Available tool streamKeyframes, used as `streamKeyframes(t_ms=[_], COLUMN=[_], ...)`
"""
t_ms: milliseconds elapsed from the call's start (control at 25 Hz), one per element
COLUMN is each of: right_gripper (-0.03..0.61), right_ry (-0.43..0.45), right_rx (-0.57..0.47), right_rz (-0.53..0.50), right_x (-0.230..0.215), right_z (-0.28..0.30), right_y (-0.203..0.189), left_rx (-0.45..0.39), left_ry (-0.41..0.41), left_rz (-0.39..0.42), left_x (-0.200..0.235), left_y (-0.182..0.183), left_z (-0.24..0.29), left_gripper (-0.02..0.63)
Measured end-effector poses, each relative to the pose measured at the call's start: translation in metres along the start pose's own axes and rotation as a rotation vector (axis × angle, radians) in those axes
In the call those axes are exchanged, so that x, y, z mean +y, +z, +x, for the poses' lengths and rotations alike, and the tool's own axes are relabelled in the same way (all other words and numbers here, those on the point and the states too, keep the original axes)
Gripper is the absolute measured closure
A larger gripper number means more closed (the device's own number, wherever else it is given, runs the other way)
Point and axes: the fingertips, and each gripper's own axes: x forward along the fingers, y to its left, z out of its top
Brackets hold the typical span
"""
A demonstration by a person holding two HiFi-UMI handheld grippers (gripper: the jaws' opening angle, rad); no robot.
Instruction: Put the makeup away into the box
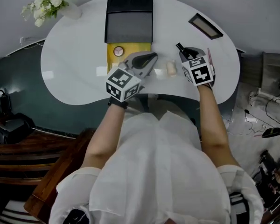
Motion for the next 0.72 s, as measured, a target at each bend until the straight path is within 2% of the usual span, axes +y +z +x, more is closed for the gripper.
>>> streamKeyframes(t_ms=[200, 400, 720], right_gripper=[0.489, 0.489, 0.489], right_ry=[0.056, 0.169, 0.3], right_rx=[-0.058, -0.101, -0.062], right_rz=[-0.091, -0.216, -0.346], right_x=[0.028, 0.079, 0.161], right_z=[-0.006, -0.002, 0.03], right_y=[0.044, 0.08, 0.096], left_rx=[-0.015, -0.031, -0.057], left_ry=[0.062, 0.136, 0.241], left_rz=[-0.021, -0.048, -0.095], left_x=[0.012, 0.026, 0.049], left_y=[-0.006, -0.014, -0.029], left_z=[-0.029, -0.062, -0.115], left_gripper=[0.589, 0.589, 0.589])
